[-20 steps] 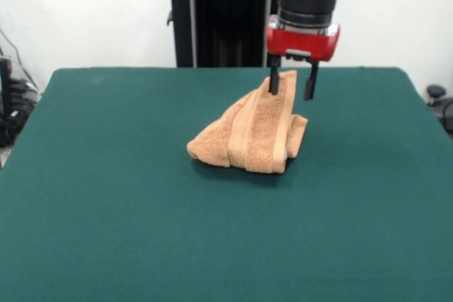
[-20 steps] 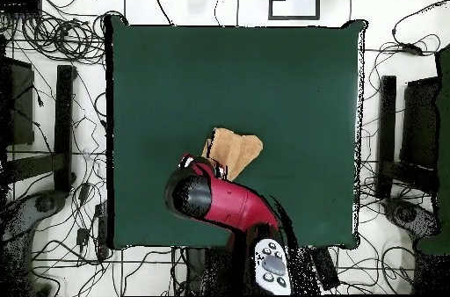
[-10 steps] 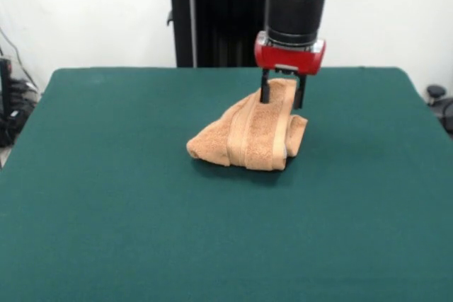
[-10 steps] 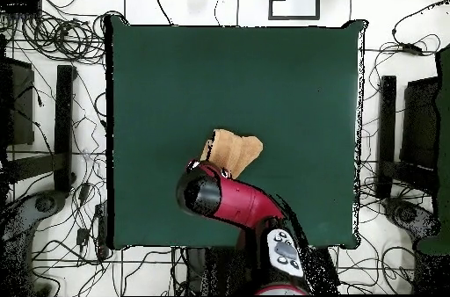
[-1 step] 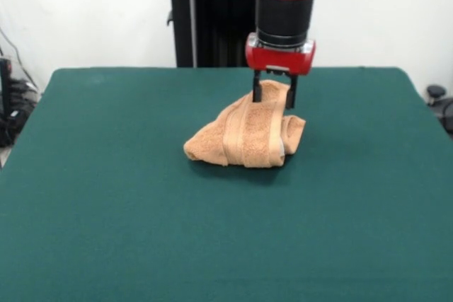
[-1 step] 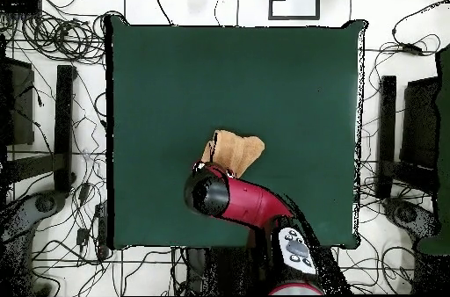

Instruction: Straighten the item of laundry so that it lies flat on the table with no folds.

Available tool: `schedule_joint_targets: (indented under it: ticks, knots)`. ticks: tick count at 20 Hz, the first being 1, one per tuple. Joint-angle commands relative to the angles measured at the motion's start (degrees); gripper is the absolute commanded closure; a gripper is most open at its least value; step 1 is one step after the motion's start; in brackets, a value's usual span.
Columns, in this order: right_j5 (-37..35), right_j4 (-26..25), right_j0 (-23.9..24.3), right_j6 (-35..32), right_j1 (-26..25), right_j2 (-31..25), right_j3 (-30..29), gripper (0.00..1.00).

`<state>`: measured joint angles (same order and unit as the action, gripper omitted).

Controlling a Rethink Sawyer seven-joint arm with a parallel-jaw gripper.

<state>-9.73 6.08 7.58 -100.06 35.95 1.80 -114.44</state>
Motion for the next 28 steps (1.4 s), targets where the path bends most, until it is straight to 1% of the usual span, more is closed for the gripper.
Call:
schedule_joint_targets:
  ticks: [1,4,12,19,22,28]
  knots:
    - [-0.7,-1.8,-0.9,-6.6,-1.4,-7.6,-1.8,0.00]
    - [1.5,-2.4,-1.3,-7.4,-1.4,-7.5,-2.0,0.00]
    - [0.5,-2.1,-1.6,-7.6,-1.2,-7.2,-1.8,0.00]
    - [1.8,-2.2,-1.7,-8.3,-0.6,-6.9,-2.7,0.00]
    - [0.7,-2.1,-2.1,-8.3,0.5,-6.4,-3.0,0.00]
    - [1.5,-2.2,-2.3,-8.6,0.4,-6.3,-3.5,0.00]
